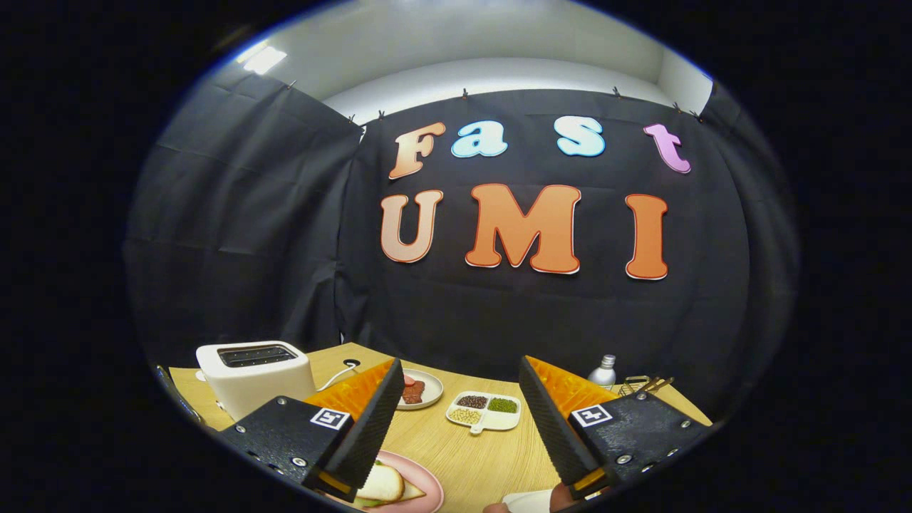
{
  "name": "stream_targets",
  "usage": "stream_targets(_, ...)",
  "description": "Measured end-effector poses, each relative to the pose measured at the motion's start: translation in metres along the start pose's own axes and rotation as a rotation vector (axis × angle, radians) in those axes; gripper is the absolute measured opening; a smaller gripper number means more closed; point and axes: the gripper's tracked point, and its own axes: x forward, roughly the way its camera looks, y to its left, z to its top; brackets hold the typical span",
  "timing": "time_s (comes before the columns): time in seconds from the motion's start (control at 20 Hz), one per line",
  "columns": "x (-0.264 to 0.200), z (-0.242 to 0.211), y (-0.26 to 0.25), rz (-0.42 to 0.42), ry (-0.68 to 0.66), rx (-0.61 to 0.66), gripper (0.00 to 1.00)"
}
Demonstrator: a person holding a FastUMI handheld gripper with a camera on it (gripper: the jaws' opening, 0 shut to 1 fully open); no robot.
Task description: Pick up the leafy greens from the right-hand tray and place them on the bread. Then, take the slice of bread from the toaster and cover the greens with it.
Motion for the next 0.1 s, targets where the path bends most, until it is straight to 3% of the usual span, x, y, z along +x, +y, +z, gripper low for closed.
stream_targets(0.1, 0.0005, 0.0036, 0.0011, -0.001, -0.011, 0.0, 0.97)
